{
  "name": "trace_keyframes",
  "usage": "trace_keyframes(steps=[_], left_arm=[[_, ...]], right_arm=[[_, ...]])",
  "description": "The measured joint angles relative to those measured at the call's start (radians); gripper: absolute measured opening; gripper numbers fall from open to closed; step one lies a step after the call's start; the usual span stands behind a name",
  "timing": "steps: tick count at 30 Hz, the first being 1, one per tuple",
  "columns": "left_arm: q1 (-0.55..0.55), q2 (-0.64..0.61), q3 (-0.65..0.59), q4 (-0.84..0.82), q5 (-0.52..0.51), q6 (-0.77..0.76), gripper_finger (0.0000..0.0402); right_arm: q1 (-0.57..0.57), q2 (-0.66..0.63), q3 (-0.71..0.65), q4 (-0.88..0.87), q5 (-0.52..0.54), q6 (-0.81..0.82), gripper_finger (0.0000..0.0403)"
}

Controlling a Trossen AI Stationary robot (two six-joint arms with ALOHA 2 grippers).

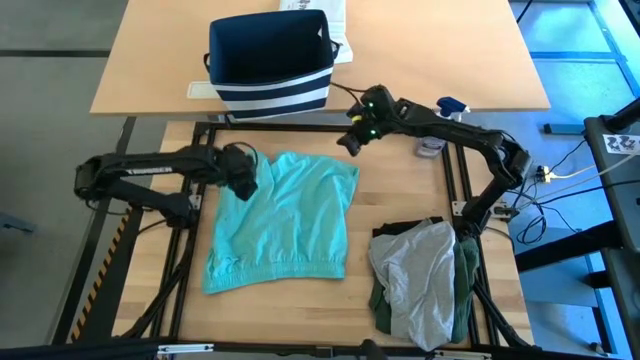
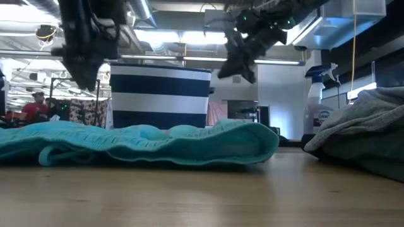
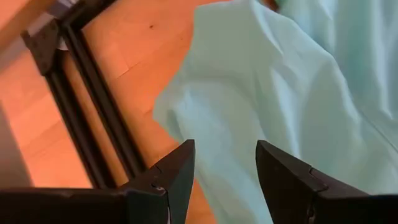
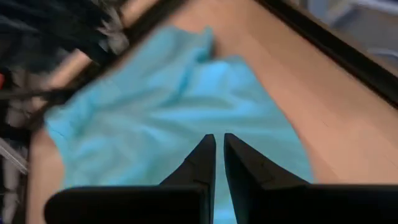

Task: Fold Laundry from Bin
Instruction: Fold the blue shorts

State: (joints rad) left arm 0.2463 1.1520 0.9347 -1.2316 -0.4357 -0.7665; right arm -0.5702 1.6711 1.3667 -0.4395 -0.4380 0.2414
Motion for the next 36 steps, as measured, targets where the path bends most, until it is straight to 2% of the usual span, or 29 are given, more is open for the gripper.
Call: trace_keyframes(steps=[5,10,15,20,24,30,36], left_arm=[[0.238,0.001,-0.094,0.235,0.146,0.199,0.0164],[0.436,0.002,-0.165,0.448,0.227,0.301,0.0164],[0.565,0.071,-0.179,0.502,0.301,0.426,0.0164],[0.598,0.199,-0.179,0.560,0.388,0.518,0.0164],[0.594,0.271,-0.179,0.601,0.428,0.551,0.0164],[0.590,0.340,-0.178,0.629,0.407,0.611,0.0164],[0.592,0.367,-0.178,0.663,0.353,0.663,0.0164]], right_arm=[[0.087,0.000,0.001,0.105,-0.017,0.092,0.0035],[0.196,0.001,0.000,0.106,-0.006,0.012,0.0035],[0.298,0.014,0.000,0.109,-0.001,-0.036,0.0034],[0.369,0.088,0.000,0.109,-0.003,-0.027,0.0007],[0.410,0.179,-0.002,0.142,-0.027,0.040,0.0008],[0.470,0.297,-0.001,0.224,-0.090,0.094,0.0003],[0.511,0.381,-0.001,0.077,-0.157,0.099,0.0003]])
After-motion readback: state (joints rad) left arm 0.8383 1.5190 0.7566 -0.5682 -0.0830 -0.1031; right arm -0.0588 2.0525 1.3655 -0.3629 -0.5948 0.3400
